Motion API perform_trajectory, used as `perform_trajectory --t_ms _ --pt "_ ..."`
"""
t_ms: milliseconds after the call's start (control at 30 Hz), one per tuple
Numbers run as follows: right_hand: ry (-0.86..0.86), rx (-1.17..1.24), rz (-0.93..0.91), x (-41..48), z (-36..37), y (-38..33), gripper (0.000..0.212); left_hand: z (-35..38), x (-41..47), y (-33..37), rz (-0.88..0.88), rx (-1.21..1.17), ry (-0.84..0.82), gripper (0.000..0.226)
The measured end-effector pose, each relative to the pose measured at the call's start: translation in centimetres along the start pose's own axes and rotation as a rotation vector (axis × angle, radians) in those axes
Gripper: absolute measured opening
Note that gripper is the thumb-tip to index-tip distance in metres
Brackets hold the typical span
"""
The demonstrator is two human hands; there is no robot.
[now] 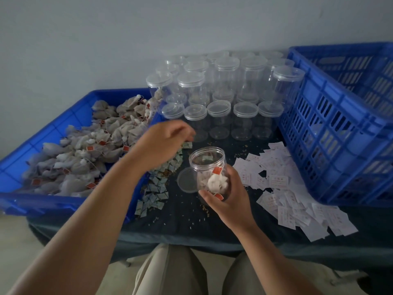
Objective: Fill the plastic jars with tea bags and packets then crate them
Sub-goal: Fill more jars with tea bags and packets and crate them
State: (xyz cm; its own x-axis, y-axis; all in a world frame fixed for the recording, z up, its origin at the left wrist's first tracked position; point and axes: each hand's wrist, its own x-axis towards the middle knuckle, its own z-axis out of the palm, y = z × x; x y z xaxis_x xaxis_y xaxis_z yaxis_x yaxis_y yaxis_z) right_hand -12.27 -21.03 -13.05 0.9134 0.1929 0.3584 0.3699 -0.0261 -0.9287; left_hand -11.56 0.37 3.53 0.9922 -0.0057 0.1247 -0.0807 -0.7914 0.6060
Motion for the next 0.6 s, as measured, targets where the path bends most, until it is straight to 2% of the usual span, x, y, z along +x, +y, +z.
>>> perform_trajectory --t_ms 33,67,100,200,267,300,333,467,533,600 --pt "-0.002 0.0 -0.008 0.0 0.1 0.1 0.076 -1.4 0.4 -1.8 -0.031 0.076 0.1 0.02" --pt "-0.006 -0.001 -0.014 0.0 0.1 0.1 0.076 -3.0 0.8 -3.9 -0.096 0.179 0.128 0.019" --pt "-0.009 -0.004 -0.02 0.0 0.1 0.1 0.075 -4.5 1.0 -6.2 -0.197 0.292 0.086 0.021" --pt "-0.022 -0.013 -0.028 0.0 0.1 0.3 0.073 -6.8 0.8 -12.7 -0.514 0.593 -0.264 0.037" --pt "-0.026 -0.027 -0.042 0.0 0.1 0.5 0.072 -6.2 -0.8 -15.0 -0.609 0.604 -0.484 0.059" --pt "-0.026 -0.039 -0.046 0.0 0.1 0.6 0.072 -5.6 -1.4 -15.7 -0.628 0.558 -0.525 0.065" --pt "-0.025 -0.05 -0.046 0.0 0.1 0.7 0.072 -5.0 -1.8 -16.1 -0.632 0.517 -0.51 0.064" --pt "-0.025 -0.064 -0.038 0.0 0.1 0.7 0.072 -4.2 -0.9 -16.8 -0.555 0.543 -0.28 0.02" --pt "-0.022 -0.071 -0.049 0.0 0.0 0.5 0.072 -4.3 -0.5 -17.1 -0.493 0.459 -0.168 0.026" --pt "-0.023 -0.066 -0.045 0.1 0.1 0.4 0.068 -4.6 -0.6 -17.3 -0.479 0.318 0.036 0.038"
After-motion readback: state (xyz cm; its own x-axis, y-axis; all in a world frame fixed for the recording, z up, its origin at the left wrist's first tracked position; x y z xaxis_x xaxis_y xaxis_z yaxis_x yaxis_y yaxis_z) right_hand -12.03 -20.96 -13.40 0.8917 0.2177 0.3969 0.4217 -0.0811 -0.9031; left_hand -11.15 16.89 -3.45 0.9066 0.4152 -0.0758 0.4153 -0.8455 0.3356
